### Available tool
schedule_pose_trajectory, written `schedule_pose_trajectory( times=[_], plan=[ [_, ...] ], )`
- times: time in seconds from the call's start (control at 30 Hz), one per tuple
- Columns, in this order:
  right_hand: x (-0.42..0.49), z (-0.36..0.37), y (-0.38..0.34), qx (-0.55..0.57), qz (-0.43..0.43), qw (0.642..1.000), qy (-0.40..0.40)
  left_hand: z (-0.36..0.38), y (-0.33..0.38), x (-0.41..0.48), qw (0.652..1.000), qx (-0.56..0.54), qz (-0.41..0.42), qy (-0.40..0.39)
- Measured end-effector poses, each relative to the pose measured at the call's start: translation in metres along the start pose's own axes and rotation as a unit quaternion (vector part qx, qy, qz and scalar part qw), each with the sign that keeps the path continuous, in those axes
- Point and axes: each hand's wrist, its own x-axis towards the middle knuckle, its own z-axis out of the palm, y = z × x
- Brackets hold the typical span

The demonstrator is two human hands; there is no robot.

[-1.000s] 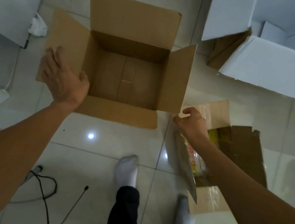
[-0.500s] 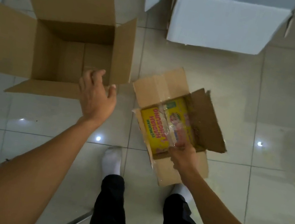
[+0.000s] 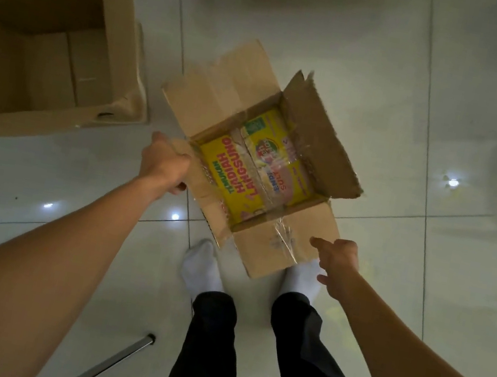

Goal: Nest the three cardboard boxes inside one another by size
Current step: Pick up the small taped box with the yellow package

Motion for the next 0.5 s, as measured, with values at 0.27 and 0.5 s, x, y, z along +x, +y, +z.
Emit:
schedule_pose_trajectory(
  times=[0.27,0.5],
  plan=[
    [0.038,0.021,0.014,0.08,0.048,0.995,0.017,0.025,0.002,0.014,0.996,-0.031,0.034,0.07],
    [0.047,0.019,0.001,0.168,0.077,0.983,-0.007,0.027,-0.004,0.015,0.992,-0.084,0.017,0.095]
  ],
)
